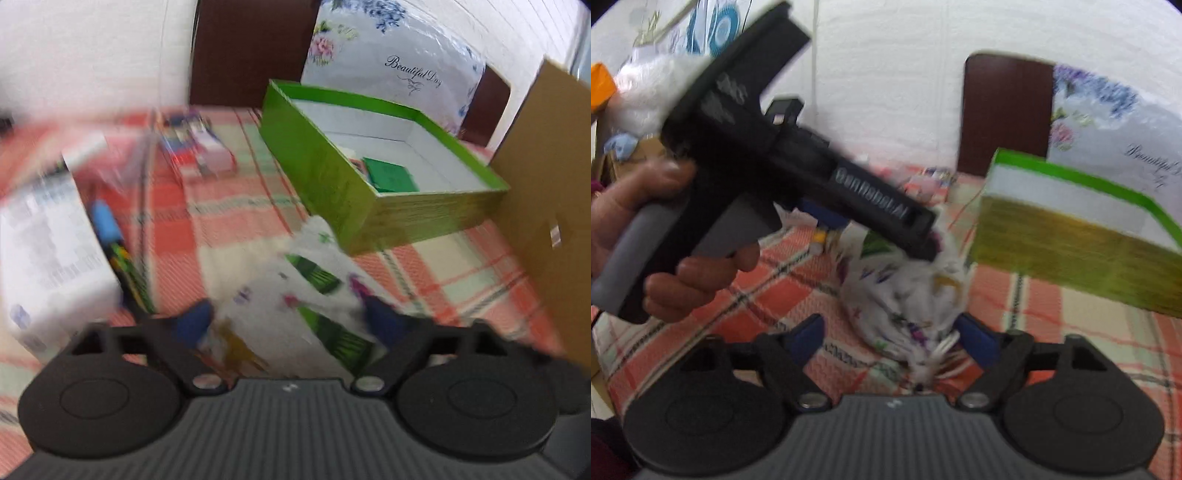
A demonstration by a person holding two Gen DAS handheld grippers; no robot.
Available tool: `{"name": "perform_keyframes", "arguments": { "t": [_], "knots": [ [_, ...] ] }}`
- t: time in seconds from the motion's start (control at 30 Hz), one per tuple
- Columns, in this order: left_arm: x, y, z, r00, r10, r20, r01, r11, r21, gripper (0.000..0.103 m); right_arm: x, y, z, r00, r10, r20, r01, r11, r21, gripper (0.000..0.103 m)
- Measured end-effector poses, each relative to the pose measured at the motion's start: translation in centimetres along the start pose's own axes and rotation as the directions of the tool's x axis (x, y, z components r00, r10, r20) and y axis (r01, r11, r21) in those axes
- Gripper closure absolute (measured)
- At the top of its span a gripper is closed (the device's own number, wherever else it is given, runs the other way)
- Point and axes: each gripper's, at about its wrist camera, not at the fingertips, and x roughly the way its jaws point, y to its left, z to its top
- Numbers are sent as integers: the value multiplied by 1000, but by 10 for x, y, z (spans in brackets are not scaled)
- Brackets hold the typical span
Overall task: Organize objects
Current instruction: 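Grasp the floral cloth pouch with the right gripper and place it in the green box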
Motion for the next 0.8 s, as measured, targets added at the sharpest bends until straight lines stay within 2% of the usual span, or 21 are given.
{"name": "perform_keyframes", "arguments": {
  "t": [0.03, 0.07, 0.13, 0.2, 0.27, 0.33, 0.37, 0.43, 0.47, 0.5, 0.53, 0.57, 0.63, 0.7, 0.77, 0.8],
  "knots": [
    [-7, 0, 1, 1000, 8, 7, -8, 999, -31, 34, -3, -2, 2, 1000, 7, 17, -7, 1000, 6, 56],
    [-18, -5, 2, 1000, 10, 27, -9, 1000, -22, 41, -9, -4, 5, 999, 26, 39, -27, 999, 20, 64],
    [-44, -21, 8, 996, -5, 88, 3, 1000, 22, 42, -26, -7, 8, 992, 30, 120, -34, 999, 32, 65],
    [-66, -43, 21, 984, -26, 174, 10, 996, 92, 42, -44, -8, 14, 974, -26, 225, 27, 1000, 0, 65],
    [-76, -66, 41, 968, -57, 243, 17, 987, 163, 42, -55, -18, 24, 944, -101, 314, 105, 994, 2, 65],
    [-70, -90, 64, 958, -96, 271, 36, 975, 220, 42, -55, -37, 34, 916, -181, 359, 185, 982, 21, 65],
    [-62, -102, 77, 957, -110, 270, 44, 970, 239, 42, -52, -49, 39, 905, -222, 362, 223, 974, 39, 65],
    [-41, -126, 99, 955, -114, 274, 42, 966, 256, 33, -40, -77, 49, 883, -304, 358, 292, 952, 90, 64],
    [-28, -139, 106, 954, -105, 280, 30, 965, 261, 16, -29, -91, 54, 869, -352, 349, 334, 936, 111, 61],
    [-14, -150, 112, 953, -87, 289, 6, 963, 271, 9, -15, -103, 58, 856, -401, 326, 381, 916, 126, 57],
    [1, -160, 114, 953, -52, 298, -37, 958, 286, 9, 2, -115, 62, 842, -457, 285, 437, 889, 135, 45],
    [17, -170, 113, 956, 2, 293, -93, 950, 297, 12, 20, -129, 65, 834, -501, 230, 482, 866, 137, 42],
    [36, -177, 105, 961, 86, 263, -168, 938, 304, 20, 37, -150, 64, 848, -515, 126, 492, 853, 174, 46],
    [38, -171, 91, 968, 80, 239, -152, 943, 297, 21, 24, -154, 54, 863, -478, 161, 433, 866, 250, 45],
    [35, -165, 79, 964, 103, 245, -177, 937, 302, 21, 14, -146, 45, 860, -477, 182, 429, 868, 249, 37],
    [32, -162, 74, 963, 120, 242, -192, 935, 299, 21, 9, -140, 41, 859, -477, 188, 430, 870, 243, 37]
  ]
}}
